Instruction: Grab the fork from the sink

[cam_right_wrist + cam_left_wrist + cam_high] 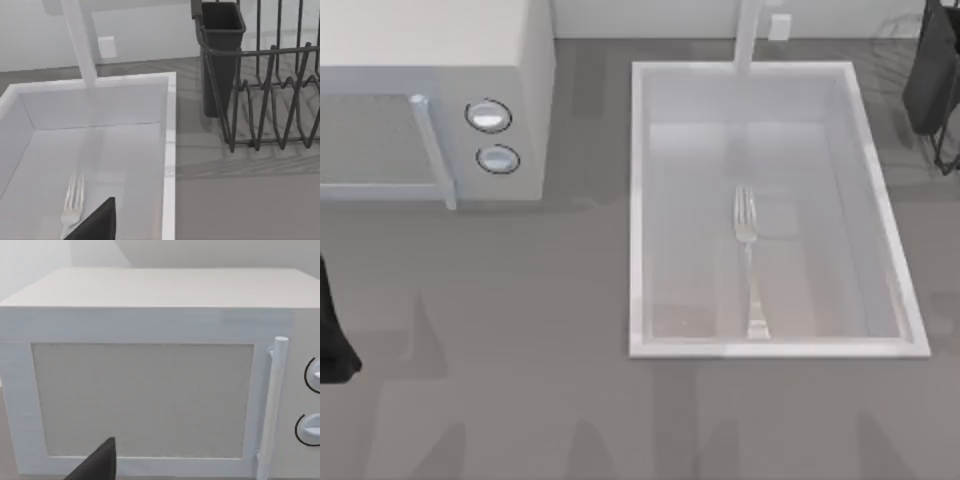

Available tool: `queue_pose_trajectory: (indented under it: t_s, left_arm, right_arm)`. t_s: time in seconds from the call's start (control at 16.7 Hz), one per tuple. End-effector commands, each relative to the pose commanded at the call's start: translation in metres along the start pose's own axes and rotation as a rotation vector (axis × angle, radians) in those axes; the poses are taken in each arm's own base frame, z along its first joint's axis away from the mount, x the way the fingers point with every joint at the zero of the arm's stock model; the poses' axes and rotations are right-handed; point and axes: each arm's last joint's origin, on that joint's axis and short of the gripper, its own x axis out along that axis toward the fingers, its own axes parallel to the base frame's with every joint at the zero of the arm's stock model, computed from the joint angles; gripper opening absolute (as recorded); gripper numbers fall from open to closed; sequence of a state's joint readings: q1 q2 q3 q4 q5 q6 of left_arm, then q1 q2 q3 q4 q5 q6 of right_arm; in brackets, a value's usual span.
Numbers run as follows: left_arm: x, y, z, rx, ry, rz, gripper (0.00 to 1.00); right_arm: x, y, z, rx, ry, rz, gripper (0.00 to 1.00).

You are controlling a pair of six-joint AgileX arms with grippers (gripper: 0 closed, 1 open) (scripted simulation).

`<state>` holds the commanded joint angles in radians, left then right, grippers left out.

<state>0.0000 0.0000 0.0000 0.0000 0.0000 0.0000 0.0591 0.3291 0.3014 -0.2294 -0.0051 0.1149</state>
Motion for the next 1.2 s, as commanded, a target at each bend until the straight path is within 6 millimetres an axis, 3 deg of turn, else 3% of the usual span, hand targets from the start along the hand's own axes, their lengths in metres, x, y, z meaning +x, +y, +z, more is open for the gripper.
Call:
queue_pose_trajectory:
  t_s: [0.18, 0.36, 0.54, 0.66, 0.78, 0.9, 1.08, 1.2]
  left_arm:
    - [0.0, 0.0, 0.0, 0.0, 0.0, 0.0, 1.0]
    - [0.0, 0.0, 0.0, 0.0, 0.0, 0.0, 1.0]
    - [0.0, 0.0, 0.0, 0.0, 0.0, 0.0, 1.0]
    - [0.0, 0.0, 0.0, 0.0, 0.0, 0.0, 1.0]
    - [0.0, 0.0, 0.0, 0.0, 0.0, 0.0, 1.0]
    - [0.0, 0.0, 0.0, 0.0, 0.0, 0.0, 1.0]
    - [0.0, 0.0, 0.0, 0.0, 0.0, 0.0, 1.0]
    - [0.0, 0.0, 0.0, 0.0, 0.0, 0.0, 1.0]
  right_arm:
    - [0.011, 0.012, 0.042, 0.059, 0.176, 0.018, 1.0]
    - [0.04, 0.028, 0.086, 0.105, 0.373, 0.022, 1.0]
    - [0.089, 0.052, 0.122, 0.129, 0.58, 0.009, 1.0]
    - [0.132, 0.072, 0.134, 0.129, 0.718, -0.007, 1.0]
    - [0.179, 0.093, 0.133, 0.116, 0.852, -0.029, 1.0]
    - [0.226, 0.114, 0.12, 0.092, 0.978, -0.054, 1.0]
    - [0.285, 0.143, 0.083, 0.048, 1.134, -0.089, 1.0]
    - [0.313, 0.158, 0.056, 0.017, 1.212, -0.106, 1.0]
